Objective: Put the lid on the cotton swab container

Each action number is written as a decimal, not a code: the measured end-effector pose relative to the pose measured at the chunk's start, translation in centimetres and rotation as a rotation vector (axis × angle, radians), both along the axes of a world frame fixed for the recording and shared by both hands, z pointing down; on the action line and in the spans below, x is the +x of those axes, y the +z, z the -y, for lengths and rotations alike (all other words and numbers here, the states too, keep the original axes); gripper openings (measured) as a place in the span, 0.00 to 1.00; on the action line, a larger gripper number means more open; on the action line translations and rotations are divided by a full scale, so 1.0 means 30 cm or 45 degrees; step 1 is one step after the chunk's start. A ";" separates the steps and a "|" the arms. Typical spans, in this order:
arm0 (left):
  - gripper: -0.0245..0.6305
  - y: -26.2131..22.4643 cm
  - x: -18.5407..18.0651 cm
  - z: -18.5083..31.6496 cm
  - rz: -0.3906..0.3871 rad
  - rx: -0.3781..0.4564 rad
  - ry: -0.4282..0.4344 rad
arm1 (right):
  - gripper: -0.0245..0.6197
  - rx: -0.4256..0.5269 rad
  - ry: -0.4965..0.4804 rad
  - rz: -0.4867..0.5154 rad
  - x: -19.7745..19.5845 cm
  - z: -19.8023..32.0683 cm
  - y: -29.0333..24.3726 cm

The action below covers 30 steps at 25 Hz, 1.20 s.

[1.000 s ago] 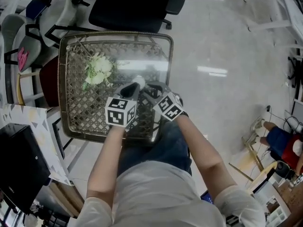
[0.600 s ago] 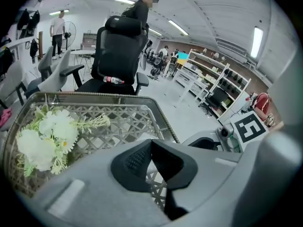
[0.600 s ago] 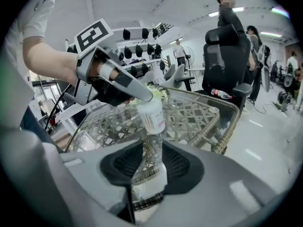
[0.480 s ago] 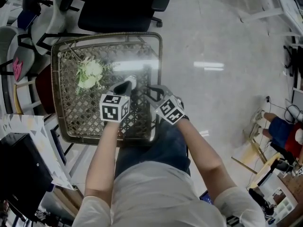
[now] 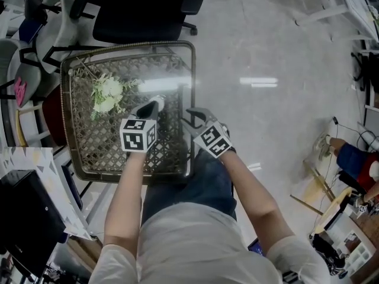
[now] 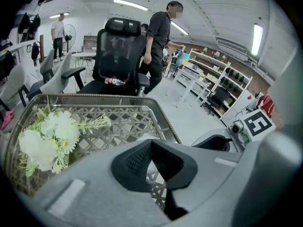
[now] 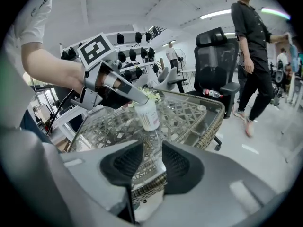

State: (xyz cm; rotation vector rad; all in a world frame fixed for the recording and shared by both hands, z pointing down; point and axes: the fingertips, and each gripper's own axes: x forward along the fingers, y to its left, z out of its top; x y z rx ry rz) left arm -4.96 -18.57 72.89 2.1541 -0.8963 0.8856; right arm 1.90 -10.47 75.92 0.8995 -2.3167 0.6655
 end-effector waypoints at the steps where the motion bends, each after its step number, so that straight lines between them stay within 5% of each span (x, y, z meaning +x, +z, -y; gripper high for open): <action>1: 0.05 -0.002 0.000 0.001 -0.005 0.004 -0.005 | 0.23 0.005 0.004 0.003 0.004 0.002 -0.009; 14: 0.05 -0.191 -0.012 -0.046 -0.073 0.133 -0.092 | 0.18 0.079 0.012 0.062 0.043 -0.006 -0.176; 20: 0.05 -0.332 -0.032 -0.095 -0.119 0.207 -0.165 | 0.08 0.118 0.014 0.138 0.059 0.006 -0.325; 30: 0.05 -0.615 -0.071 -0.204 -0.174 0.370 -0.275 | 0.05 0.198 -0.007 0.243 0.093 -0.001 -0.653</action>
